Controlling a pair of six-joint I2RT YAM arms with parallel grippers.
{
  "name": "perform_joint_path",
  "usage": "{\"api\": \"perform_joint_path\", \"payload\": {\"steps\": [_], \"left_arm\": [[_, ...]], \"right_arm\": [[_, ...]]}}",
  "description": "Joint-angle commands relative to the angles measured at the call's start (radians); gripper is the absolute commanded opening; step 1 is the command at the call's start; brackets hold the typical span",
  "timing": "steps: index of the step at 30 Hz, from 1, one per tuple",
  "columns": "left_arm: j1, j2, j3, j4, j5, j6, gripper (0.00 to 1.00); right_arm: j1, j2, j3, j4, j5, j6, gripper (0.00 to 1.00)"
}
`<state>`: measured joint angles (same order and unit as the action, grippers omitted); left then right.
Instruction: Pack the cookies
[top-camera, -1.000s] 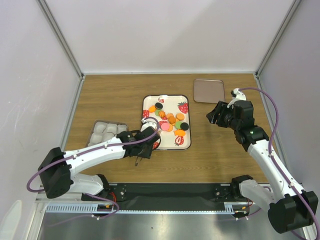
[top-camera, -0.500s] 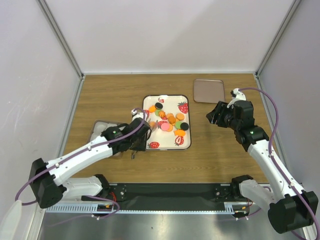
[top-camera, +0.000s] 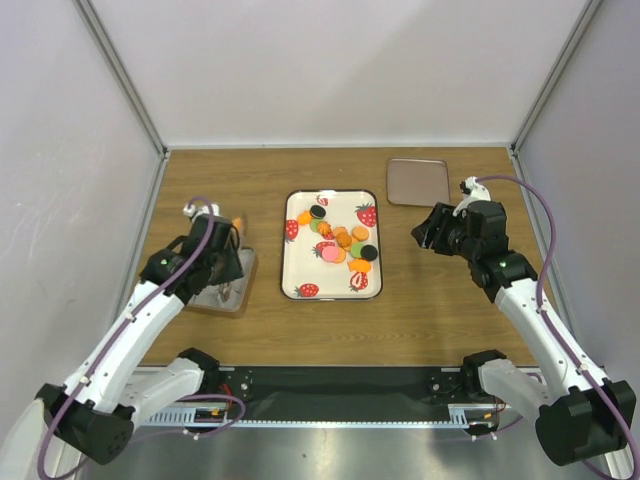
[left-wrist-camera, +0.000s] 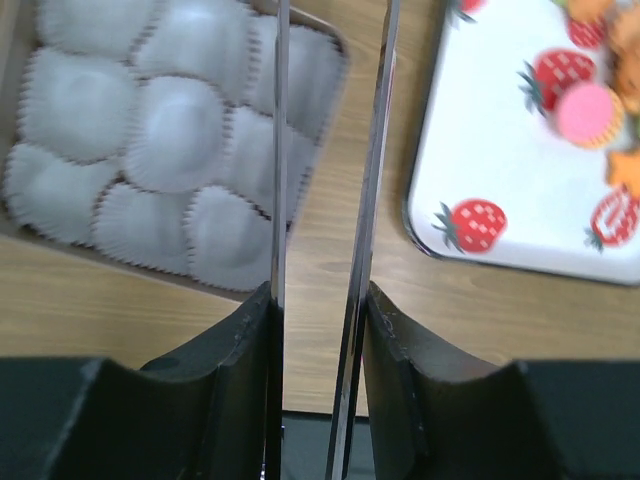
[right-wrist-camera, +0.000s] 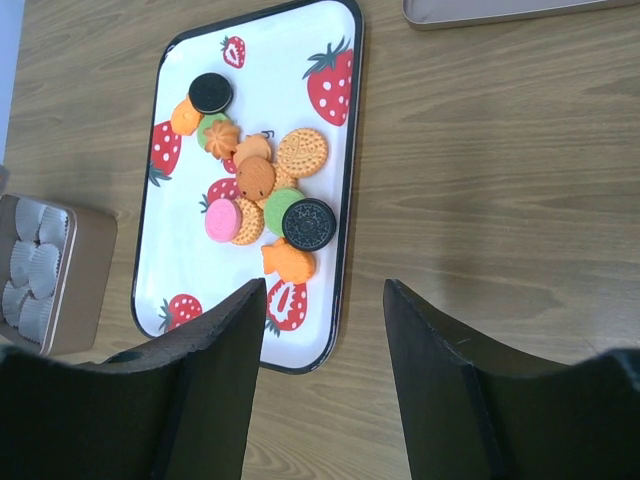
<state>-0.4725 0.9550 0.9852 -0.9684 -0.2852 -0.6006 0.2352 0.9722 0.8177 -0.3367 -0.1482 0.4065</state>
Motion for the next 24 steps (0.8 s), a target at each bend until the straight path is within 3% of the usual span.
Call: {"api": "perform_joint_path", "payload": {"steps": [1,9,24], "left_arm": [[0.124,-0.030,0.012,-0.009,0.033,0.036,0.41],[0.351,-0.016,-0.037,0.030,0.089,0.062,0.41],[0.509,0.041,-0.143,0.129,0.129,0.068,0.40]], "right_arm": [[-0.002,0.010,0.001,0.036,-0.017,-0.012,0.56],[-0.002,0.008,0.001,0.031,-0.019,-0.012,0.56],[-0.004,0.005,-0.002,0.031,-0.030,-0.012,0.56]]}}
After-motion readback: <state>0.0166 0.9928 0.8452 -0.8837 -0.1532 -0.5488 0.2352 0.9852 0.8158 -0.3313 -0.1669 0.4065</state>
